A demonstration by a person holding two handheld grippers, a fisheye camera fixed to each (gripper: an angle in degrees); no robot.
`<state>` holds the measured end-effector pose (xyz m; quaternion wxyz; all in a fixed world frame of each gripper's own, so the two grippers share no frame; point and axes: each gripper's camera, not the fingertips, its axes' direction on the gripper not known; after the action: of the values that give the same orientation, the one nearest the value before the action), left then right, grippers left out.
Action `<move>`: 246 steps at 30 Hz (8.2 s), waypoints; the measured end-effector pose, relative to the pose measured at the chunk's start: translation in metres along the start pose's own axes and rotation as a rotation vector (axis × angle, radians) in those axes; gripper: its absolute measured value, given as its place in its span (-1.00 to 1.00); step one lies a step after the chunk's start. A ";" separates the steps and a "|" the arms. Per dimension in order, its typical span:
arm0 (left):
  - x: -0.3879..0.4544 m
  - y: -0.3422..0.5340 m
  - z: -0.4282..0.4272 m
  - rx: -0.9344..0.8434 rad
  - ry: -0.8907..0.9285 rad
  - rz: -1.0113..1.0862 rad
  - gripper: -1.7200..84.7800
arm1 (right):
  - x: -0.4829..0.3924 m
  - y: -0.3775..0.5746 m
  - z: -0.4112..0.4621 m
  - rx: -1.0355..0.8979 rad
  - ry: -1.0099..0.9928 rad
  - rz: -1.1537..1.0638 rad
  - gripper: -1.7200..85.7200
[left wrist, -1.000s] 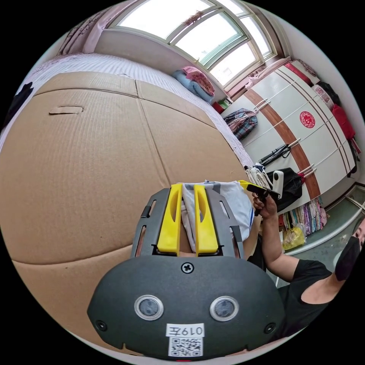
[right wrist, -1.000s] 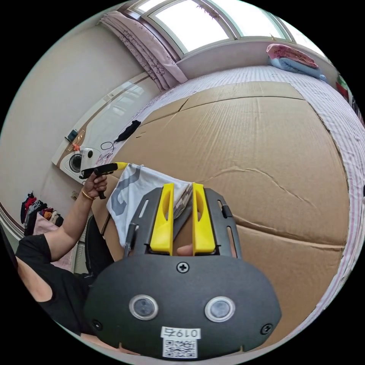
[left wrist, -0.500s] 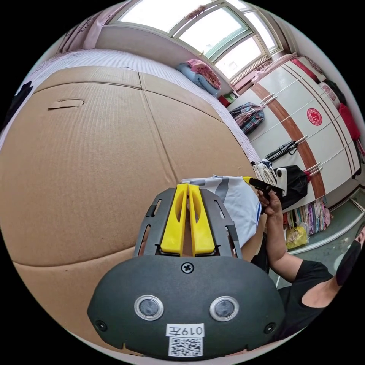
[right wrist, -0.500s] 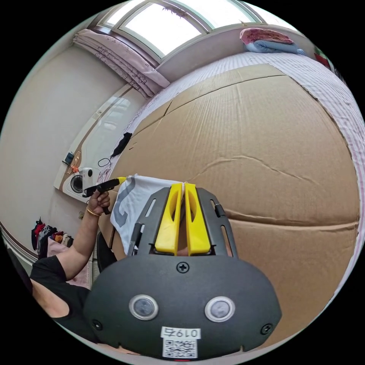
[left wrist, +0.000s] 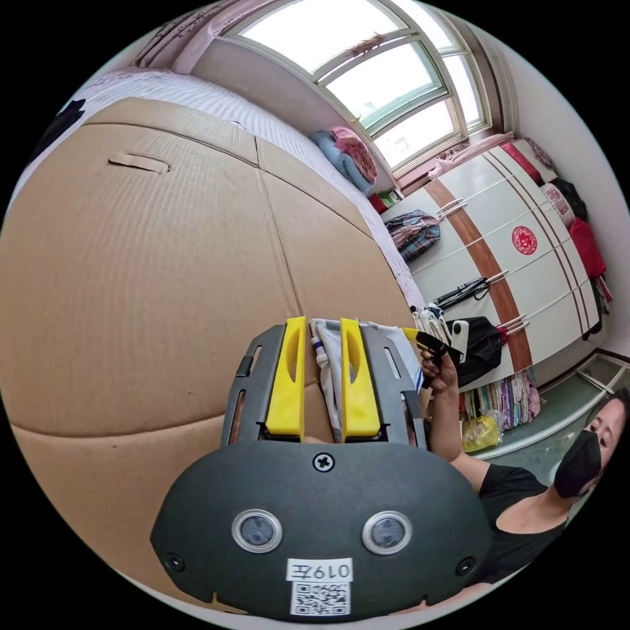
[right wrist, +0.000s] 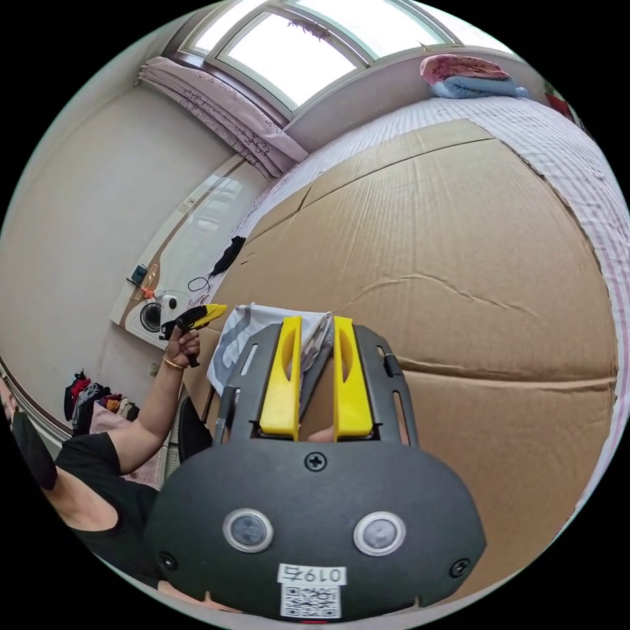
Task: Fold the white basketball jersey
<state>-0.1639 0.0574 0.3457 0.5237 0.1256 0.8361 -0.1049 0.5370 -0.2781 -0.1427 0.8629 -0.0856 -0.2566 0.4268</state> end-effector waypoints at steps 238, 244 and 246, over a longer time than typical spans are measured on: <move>0.163 0.328 0.036 0.000 -0.151 0.065 -0.93 | 0.410 0.095 -0.206 0.059 -0.040 -0.343 -0.84; 0.266 0.403 0.076 0.039 -0.472 0.473 -0.92 | 0.375 0.257 -0.066 0.059 0.413 -0.620 -0.79; 0.297 0.429 0.108 -0.026 -0.547 0.610 -0.89 | 0.376 0.297 -0.010 -0.002 0.548 -0.715 -0.76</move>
<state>-0.0593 0.4599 0.0129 0.7353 0.3287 0.5915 0.0363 0.5261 0.2008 -0.1213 0.9922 -0.1021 -0.0324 0.0633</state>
